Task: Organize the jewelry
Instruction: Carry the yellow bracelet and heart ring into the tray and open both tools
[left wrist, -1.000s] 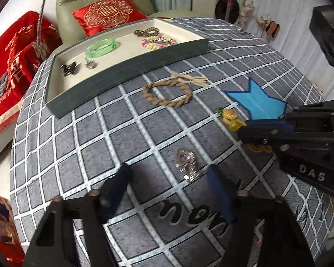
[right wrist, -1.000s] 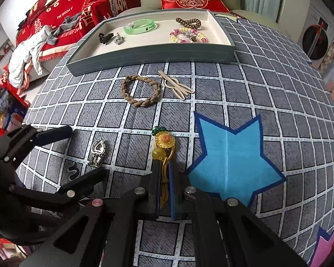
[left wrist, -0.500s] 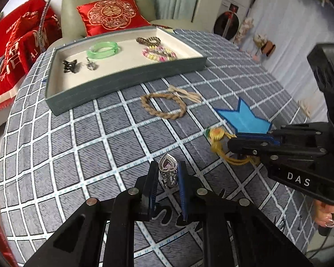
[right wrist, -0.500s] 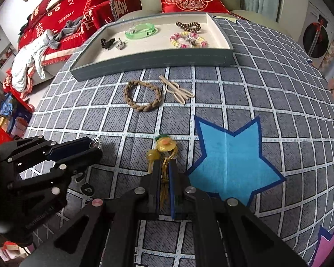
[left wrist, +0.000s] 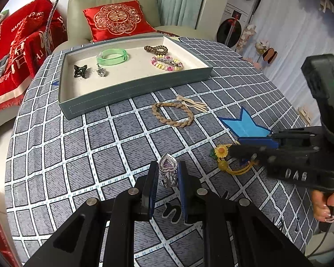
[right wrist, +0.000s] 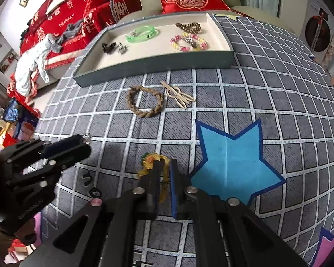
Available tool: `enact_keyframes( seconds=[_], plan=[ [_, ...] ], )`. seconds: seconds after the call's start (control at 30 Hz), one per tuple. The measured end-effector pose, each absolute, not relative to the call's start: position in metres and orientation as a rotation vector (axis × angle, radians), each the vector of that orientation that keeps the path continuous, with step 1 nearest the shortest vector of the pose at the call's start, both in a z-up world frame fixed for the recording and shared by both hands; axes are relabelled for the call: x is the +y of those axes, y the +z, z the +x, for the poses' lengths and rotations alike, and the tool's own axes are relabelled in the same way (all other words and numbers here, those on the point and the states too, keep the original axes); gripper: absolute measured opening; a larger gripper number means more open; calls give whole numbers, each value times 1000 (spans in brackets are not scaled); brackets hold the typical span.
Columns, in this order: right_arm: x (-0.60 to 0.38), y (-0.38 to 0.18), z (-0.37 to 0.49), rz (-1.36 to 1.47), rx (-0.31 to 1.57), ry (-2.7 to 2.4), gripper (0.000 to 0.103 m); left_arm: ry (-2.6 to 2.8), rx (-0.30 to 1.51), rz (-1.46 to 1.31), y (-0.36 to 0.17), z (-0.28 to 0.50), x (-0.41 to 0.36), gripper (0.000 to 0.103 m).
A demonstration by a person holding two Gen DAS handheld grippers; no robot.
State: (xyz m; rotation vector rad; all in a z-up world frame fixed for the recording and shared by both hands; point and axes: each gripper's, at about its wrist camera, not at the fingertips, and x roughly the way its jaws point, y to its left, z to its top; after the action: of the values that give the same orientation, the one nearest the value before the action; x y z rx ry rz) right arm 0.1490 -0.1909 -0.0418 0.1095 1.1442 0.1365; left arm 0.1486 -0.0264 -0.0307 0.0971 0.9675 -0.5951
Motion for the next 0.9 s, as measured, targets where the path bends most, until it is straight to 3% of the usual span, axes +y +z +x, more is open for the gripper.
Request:
enact_keyframes(
  seconds=[0.03,0.07,0.23,0.3,0.33,0.37,0.4,0.53,0.9],
  plan=[
    [-190,-44,150,102,1151,133,56,-594,967,97,-31,149,-26,32],
    [-189,-46,150,99,1150,134,77,-592,966,98,-31,149,-26,32],
    [-172,-50,152,34,1139,147,77,-580,968,92,-30,150,-22,32],
    [-162,-59,153,-47,1159,107,68,-573,970,90,-30,151,-19,32],
    [-157,-58,151,-100,1140,90,56,-572,970,89,-30,151,-18,32],
    [-153,-57,149,-113,1126,105,33,-571,970,88,-30,151,-17,32],
    [-150,-55,148,-106,1129,119,23,-569,968,89,-30,151,-16,32],
    [-150,-48,145,-114,1104,113,9,-566,962,77,-27,152,-13,32],
    [-194,1,162,174,1020,169,7,-558,896,69,0,169,-9,32]
  ],
)
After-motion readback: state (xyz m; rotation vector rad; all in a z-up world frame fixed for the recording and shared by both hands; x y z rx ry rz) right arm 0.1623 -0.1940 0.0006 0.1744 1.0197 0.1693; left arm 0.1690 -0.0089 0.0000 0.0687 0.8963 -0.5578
